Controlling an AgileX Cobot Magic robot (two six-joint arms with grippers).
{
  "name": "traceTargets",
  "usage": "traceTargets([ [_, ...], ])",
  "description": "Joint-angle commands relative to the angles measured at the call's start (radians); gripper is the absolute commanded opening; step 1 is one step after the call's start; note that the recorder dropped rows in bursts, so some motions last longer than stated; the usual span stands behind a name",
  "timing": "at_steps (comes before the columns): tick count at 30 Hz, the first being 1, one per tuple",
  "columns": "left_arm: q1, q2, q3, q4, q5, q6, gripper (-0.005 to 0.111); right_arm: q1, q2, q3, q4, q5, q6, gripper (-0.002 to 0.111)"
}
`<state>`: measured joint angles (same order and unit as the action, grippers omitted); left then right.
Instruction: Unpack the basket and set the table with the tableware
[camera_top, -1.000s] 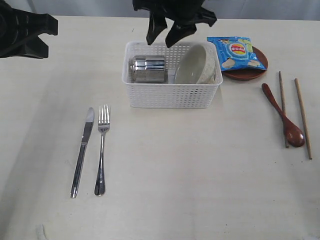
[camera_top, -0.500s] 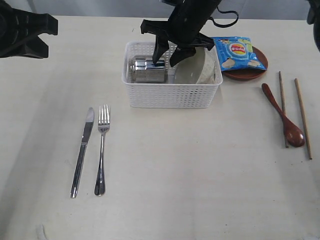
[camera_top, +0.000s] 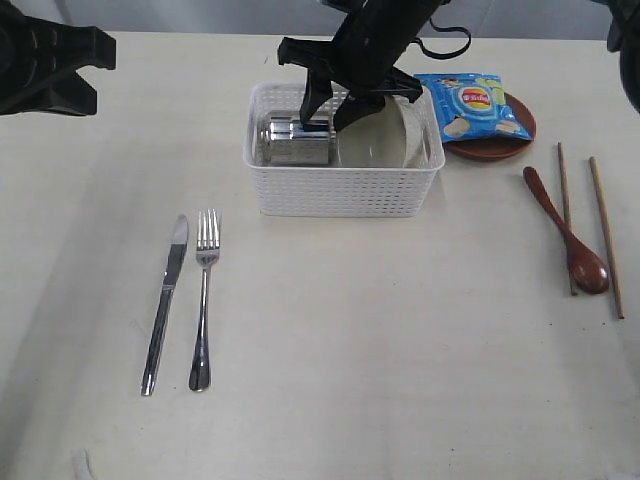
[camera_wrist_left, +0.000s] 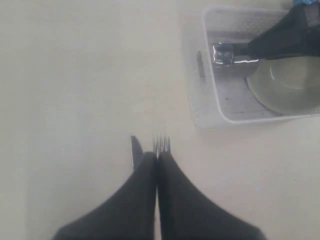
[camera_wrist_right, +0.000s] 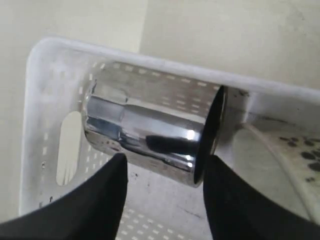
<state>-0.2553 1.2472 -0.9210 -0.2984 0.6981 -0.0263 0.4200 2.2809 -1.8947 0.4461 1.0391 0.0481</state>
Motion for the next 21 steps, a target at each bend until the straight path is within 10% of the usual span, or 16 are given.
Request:
traceTargets([
  [1,0.001,-0.001,0.007,-0.005,-0.008,0.004,0.0,-0.005,0.006,-0.005,0.004,0.005,-0.008,0.046],
  [21,0.001,-0.001,0.007,-0.005,-0.01,0.004,0.0,-0.007,-0.019,-0.244,0.003,0.182,-0.138,0.046],
])
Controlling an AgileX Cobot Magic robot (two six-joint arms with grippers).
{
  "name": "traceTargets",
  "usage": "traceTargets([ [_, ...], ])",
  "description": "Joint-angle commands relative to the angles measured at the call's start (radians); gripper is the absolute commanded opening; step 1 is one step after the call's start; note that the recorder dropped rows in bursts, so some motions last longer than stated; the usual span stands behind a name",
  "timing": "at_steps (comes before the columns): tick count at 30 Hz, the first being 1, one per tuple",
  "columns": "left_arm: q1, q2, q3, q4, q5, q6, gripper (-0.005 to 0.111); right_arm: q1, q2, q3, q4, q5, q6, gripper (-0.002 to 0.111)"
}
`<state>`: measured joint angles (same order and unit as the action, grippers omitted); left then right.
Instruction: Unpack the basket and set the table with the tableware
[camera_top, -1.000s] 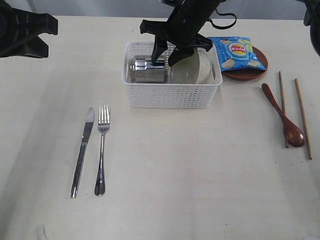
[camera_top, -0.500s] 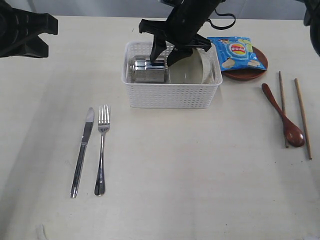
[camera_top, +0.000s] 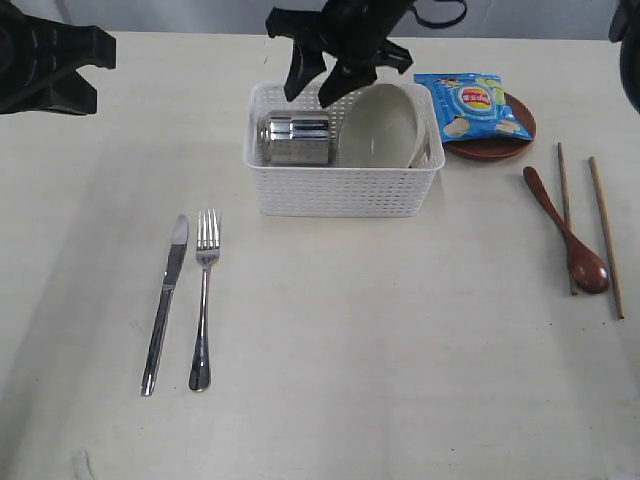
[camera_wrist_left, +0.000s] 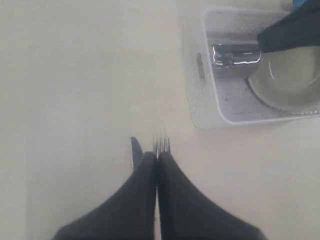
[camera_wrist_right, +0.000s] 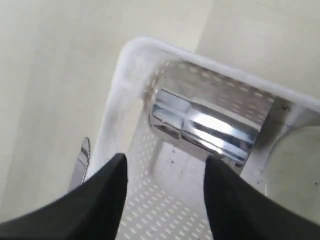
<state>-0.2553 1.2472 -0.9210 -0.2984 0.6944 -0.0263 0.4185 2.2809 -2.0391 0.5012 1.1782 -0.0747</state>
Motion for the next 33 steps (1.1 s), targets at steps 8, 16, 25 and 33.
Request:
traceTargets([
  [8,0.001,-0.001,0.007,-0.013,-0.007,0.004,0.0,-0.006,-0.09,-0.173,-0.392,0.043,0.083,0.046],
  [16,0.001,-0.001,0.007,-0.02,0.001,0.004,0.0,-0.006,-0.171,-0.012,-0.501,0.043,0.164,0.046],
  [25,0.001,-0.001,0.007,-0.02,-0.001,0.014,0.0,-0.006,-0.181,0.189,-0.612,0.043,0.195,0.046],
  [33,0.001,-0.001,0.007,-0.02,-0.005,0.02,0.0,-0.006,-0.176,0.205,-0.614,0.043,0.193,0.046],
])
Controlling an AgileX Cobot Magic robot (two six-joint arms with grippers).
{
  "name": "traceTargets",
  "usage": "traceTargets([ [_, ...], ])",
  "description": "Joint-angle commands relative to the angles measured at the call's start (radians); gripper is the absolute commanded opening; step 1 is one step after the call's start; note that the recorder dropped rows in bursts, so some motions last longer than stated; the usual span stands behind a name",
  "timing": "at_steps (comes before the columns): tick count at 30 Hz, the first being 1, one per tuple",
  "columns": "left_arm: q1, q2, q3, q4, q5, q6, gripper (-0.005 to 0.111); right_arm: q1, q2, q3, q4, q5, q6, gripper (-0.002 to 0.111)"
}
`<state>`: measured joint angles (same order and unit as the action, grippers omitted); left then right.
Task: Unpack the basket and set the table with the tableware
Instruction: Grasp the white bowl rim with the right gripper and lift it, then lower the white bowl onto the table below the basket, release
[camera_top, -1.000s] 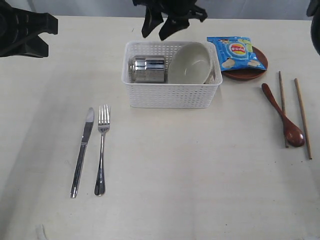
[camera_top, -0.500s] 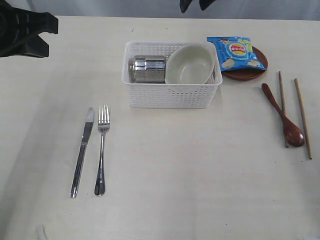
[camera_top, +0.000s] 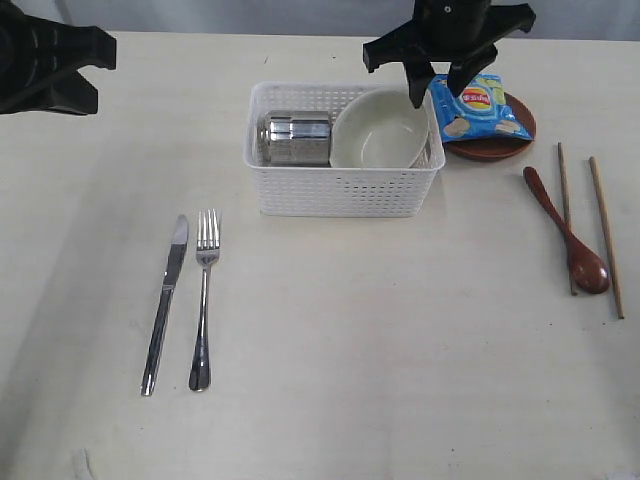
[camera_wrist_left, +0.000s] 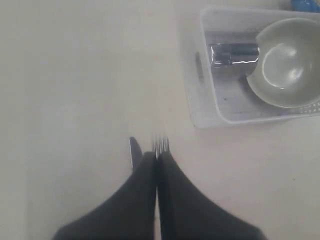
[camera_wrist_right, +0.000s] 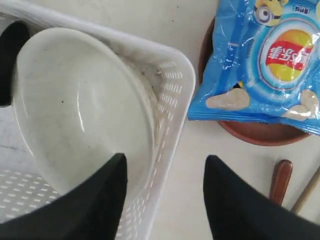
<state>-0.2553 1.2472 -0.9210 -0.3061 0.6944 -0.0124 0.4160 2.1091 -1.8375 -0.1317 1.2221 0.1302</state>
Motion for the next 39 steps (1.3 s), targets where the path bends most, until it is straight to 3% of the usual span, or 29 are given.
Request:
traceTargets([
  [1,0.001,-0.001,0.007,-0.013,-0.005,0.006,0.0,-0.003,0.001,0.003,0.022,-0.001,-0.019,0.046],
  [12,0.001,-0.001,0.007,-0.015,-0.007,0.006,0.0,0.04,0.077,0.001,0.005,-0.001,-0.057,0.044],
  [17,0.001,-0.001,0.007,-0.015,-0.007,0.006,0.0,0.042,0.087,0.001,-0.046,-0.001,-0.075,0.006],
  [19,0.001,-0.001,0.007,-0.015,-0.009,0.006,0.0,0.042,0.085,0.001,-0.046,-0.001,-0.085,0.0],
  [27,0.001,-0.001,0.007,-0.015,-0.009,0.006,0.0,0.057,0.058,0.001,-0.053,-0.001,-0.089,-0.001],
  [34,0.001,-0.001,0.007,-0.017,-0.009,0.006,0.0,0.056,-0.121,-0.001,-0.106,-0.001,-0.073,-0.001],
  [39,0.001,-0.001,0.007,-0.017,-0.005,0.012,0.0,0.054,-0.269,0.009,0.038,-0.001,-0.093,-0.001],
])
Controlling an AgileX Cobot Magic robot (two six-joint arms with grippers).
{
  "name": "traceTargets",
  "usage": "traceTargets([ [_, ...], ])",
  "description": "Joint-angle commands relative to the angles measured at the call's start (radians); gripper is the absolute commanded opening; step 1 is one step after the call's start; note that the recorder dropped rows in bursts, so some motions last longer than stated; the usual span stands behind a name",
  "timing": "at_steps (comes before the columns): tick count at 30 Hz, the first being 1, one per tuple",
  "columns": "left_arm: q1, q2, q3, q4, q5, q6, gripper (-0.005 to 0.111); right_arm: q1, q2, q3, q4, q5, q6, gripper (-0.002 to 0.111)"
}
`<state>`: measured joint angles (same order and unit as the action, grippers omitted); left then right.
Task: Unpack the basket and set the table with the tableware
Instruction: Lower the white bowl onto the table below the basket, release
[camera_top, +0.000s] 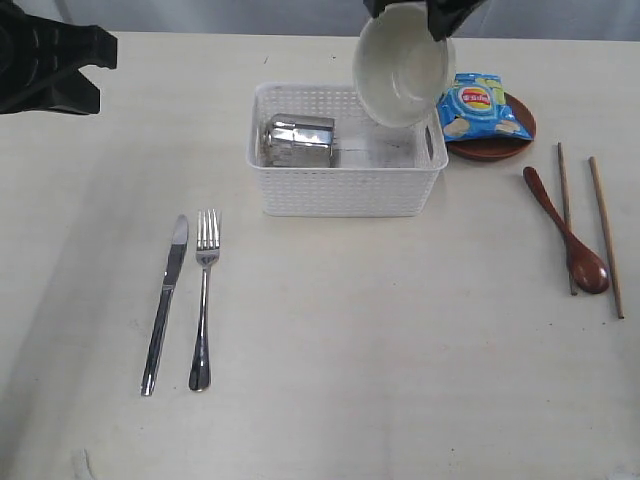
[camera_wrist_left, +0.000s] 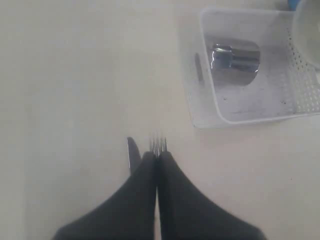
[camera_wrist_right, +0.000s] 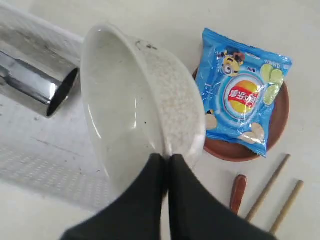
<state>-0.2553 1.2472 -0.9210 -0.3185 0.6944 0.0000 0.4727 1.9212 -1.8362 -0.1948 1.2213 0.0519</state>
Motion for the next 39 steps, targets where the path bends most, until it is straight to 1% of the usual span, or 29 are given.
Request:
traceTargets([
  [1,0.001,-0.001,0.007,-0.004,-0.003,0.0,0.0,-0.003,-0.111,0.023,0.144,0.0,-0.025,-0.001],
  [2,0.001,-0.001,0.007,-0.004,-0.003,0.0,0.0,-0.003,-0.142,0.045,0.169,0.0,-0.033,-0.001],
  [7,-0.002,-0.001,0.007,-0.004,0.005,0.0,0.0,-0.003,-0.249,0.181,0.179,0.0,-0.038,-0.001],
  [12,-0.047,-0.001,0.007,0.001,0.005,0.0,0.0,-0.003,-0.343,0.344,0.233,0.0,-0.052,-0.001],
  [14,-0.057,-0.001,0.007,0.007,0.005,0.0,0.0,-0.003,-0.377,0.406,0.295,0.0,-0.078,-0.001],
  [20,-0.057,-0.001,0.007,0.009,0.005,0.0,0.0,-0.003,-0.43,0.578,0.514,0.0,-0.196,-0.001],
  [25,-0.057,-0.001,0.007,0.009,0.005,0.0,0.0,-0.003,-0.428,0.73,0.66,0.0,-0.321,-0.001],
  [30,-0.057,-0.001,0.007,0.009,0.005,0.0,0.0,-0.003,-0.37,0.85,0.765,-0.066,-0.447,-0.001],
  [35,-0.057,-0.001,0.007,0.011,0.005,0.0,0.0,-0.003,-0.277,0.866,0.926,-0.076,-0.603,-0.001],
  [39,-0.057,-0.001,0.007,0.011,0.003,0.0,0.0,-0.027,-0.19,0.864,0.929,-0.13,-0.639,-0.001],
])
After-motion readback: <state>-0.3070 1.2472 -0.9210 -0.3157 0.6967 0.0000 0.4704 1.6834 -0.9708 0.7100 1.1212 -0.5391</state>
